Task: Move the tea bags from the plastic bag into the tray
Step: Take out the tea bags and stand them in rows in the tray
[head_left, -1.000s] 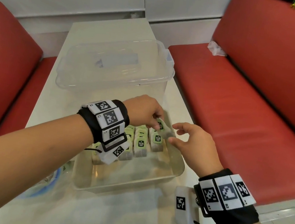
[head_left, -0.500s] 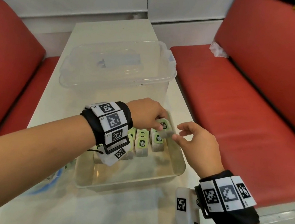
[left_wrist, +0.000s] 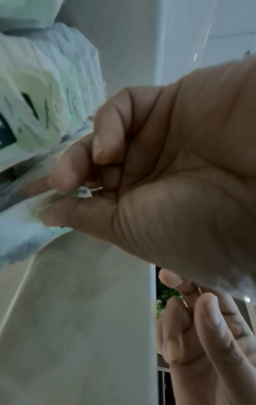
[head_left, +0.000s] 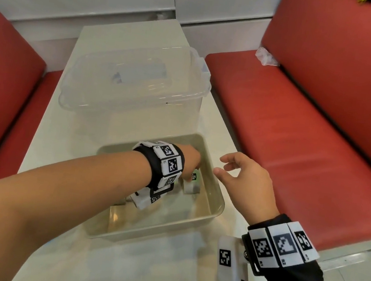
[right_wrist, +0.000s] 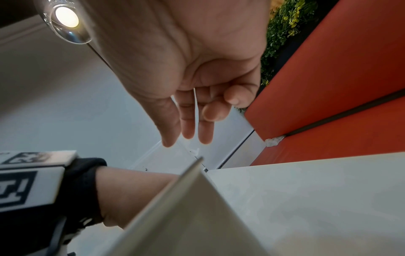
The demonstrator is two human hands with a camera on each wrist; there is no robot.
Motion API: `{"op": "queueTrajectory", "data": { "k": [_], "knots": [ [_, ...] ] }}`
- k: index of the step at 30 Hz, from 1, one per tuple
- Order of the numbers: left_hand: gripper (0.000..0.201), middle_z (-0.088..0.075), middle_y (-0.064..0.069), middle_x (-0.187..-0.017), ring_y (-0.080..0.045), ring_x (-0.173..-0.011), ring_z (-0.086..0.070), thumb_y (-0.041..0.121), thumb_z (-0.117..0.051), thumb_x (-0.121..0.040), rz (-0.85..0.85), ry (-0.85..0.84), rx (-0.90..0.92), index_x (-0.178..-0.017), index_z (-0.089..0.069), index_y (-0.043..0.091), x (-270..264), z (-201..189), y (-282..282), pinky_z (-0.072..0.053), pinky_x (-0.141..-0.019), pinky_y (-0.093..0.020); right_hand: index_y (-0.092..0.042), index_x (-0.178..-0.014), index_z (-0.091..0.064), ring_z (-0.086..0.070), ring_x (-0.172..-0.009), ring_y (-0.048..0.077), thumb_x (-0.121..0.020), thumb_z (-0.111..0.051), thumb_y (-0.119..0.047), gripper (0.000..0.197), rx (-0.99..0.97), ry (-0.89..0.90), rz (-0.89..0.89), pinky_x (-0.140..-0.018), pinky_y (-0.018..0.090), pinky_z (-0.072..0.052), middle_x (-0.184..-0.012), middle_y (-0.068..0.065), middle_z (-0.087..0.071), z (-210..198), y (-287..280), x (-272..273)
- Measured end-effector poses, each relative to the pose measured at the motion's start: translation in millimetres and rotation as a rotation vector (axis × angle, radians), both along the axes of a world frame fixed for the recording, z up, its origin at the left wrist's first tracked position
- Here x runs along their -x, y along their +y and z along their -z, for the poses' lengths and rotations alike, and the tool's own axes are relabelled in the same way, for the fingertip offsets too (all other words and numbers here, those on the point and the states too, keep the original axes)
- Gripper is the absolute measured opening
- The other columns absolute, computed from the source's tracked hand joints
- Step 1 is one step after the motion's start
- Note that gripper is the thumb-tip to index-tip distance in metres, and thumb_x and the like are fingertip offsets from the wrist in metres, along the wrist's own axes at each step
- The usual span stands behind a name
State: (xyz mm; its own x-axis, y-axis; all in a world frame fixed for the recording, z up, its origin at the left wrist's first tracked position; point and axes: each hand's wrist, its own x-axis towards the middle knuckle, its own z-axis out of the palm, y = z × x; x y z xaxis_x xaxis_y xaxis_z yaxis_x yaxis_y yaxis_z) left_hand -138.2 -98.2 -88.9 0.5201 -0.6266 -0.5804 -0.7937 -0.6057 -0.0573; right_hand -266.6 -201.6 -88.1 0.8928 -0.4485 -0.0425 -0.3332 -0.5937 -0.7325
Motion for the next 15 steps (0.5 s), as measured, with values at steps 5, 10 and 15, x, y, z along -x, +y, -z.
{"op": "queueTrajectory", "data": {
  "k": [5, 10, 15],
  "knots": [
    [0.045, -0.065, -0.006, -0.112, -0.027, -0.101, -0.061, 0.032, -0.07, -0.08, -0.058, -0.032, 0.05, -0.118, -0.059, 0.01, -7, 2, 5, -0.05, -0.082, -0.034, -0.033, -0.099, -0.061, -0.058, -0.088, 0.009, -0.082, -0.066, -0.038, 0.018, -0.002, -0.003, 0.002, -0.073, 0.027, -0.039, -0.092, -0.014, -0.064, 0, -2, 0],
    [0.024, -0.066, -0.001, -0.096, -0.02, -0.087, -0.059, 0.027, -0.068, -0.081, -0.064, 0.003, 0.18, -0.101, -0.062, 0.014, -5, -8, 8, -0.041, -0.068, -0.028, -0.033, -0.098, -0.061, -0.058, -0.087, 0.009, -0.082, -0.066, -0.038, 0.018, -0.003, -0.011, -0.001, -0.072, 0.026, -0.039, -0.092, -0.013, -0.064, -1, -1, -1],
    [0.027, -0.069, 0.009, -0.09, -0.015, -0.084, -0.064, 0.012, -0.057, -0.086, -0.051, 0.348, -0.063, -0.109, -0.068, 0.019, 6, 5, 6, -0.047, -0.079, -0.022, -0.033, -0.098, -0.062, -0.058, -0.087, 0.009, -0.082, -0.066, -0.037, 0.017, 0.001, -0.014, -0.011, -0.073, 0.027, -0.04, -0.092, -0.013, -0.064, -2, 2, -2]
  ]
}}
